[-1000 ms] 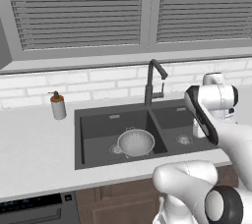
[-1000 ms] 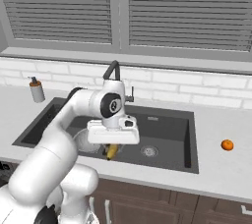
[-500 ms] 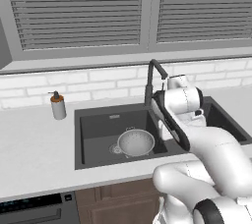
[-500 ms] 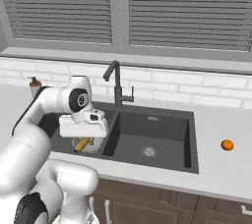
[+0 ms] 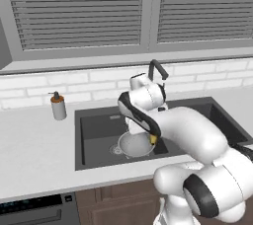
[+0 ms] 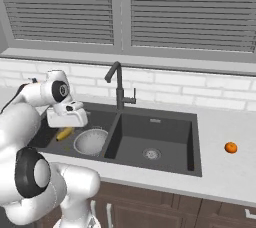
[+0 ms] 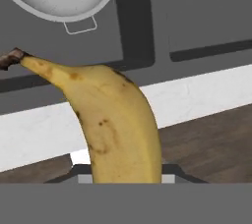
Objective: Put the colander in the sink, put the tangerine, banana in the colander, and turn on the sink faucet and pour water over the colander.
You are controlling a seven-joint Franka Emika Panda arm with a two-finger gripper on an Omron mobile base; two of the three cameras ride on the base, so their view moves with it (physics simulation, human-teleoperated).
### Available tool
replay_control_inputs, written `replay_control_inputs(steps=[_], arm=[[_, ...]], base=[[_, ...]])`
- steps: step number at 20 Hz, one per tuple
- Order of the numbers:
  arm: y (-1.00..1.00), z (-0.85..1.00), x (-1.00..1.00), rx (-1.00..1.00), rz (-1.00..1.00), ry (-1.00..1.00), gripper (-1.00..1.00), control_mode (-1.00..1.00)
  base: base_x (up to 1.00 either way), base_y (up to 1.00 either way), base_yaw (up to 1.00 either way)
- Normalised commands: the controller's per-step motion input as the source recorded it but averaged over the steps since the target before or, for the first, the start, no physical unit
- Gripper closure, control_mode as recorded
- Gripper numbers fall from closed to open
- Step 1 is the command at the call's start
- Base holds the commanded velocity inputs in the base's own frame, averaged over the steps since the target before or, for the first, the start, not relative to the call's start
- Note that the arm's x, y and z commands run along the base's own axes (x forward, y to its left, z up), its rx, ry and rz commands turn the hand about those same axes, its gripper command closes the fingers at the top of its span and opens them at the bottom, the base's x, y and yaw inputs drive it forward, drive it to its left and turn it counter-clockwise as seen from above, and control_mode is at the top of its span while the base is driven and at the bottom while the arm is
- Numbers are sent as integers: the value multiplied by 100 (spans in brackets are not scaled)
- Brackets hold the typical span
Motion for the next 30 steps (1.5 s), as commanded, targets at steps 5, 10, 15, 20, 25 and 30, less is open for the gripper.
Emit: replay_control_inputs(steps=[5,10,15,20,25,30], arm=[[30,-23,98,-16,-21,2,100,-100],[5,-50,82,-10,-26,0,100,-100],[-6,-58,57,0,-20,-3,100,-100],[2,-64,14,0,-13,-22,100,-100],[-6,-49,0,-2,-20,-13,100,-100],[-11,-48,17,-2,-13,-14,100,-100]], base=[[0,0,0],[0,0,0],[0,0,0],[0,0,0],[0,0,0],[0,0,0]])
